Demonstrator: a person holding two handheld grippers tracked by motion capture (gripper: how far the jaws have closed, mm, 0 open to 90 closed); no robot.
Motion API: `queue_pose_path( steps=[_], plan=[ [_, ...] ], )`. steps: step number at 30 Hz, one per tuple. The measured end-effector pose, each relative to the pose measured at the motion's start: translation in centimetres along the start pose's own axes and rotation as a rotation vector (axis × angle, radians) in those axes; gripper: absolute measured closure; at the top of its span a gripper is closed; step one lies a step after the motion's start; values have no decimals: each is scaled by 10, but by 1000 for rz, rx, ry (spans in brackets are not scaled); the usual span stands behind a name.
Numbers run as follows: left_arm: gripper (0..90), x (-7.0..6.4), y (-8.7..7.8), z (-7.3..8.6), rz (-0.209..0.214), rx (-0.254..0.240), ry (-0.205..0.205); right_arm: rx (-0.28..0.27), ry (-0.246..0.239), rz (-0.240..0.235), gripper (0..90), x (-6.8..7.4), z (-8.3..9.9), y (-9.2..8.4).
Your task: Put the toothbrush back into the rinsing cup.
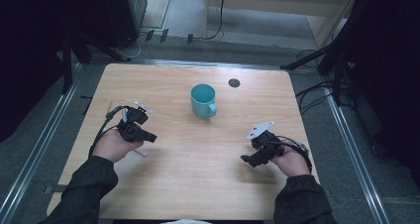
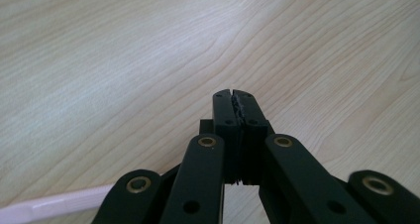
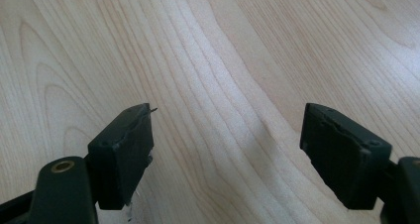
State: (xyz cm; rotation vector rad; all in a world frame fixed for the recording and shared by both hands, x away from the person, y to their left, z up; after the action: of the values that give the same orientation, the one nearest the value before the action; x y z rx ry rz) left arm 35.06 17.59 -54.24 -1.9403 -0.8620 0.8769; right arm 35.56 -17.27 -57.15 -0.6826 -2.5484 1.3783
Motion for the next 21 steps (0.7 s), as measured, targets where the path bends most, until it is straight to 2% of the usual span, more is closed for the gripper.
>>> queue_pose_path(
  steps=[8, 21],
  plan=[
    [890, 10, 2, 7, 1, 41, -48, 8, -7, -4, 207, 1, 1, 1],
    [891, 26, 9, 17, -58, 115, -82, 10, -4, -4, 207, 1, 1, 1]
  ],
)
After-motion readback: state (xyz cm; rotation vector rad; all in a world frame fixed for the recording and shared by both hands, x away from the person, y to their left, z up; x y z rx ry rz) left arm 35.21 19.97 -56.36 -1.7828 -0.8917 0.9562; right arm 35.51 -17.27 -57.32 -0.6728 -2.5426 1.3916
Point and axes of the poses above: each handheld gripper's, and its own axes: y roughly forward along the jaws, z roughly out of its underside, x roughly to its left, the point moved 8 cm from there along y, roughly forward along the jaws, and after that the axes turned 4 degrees about -x, right-handed, at the moved point
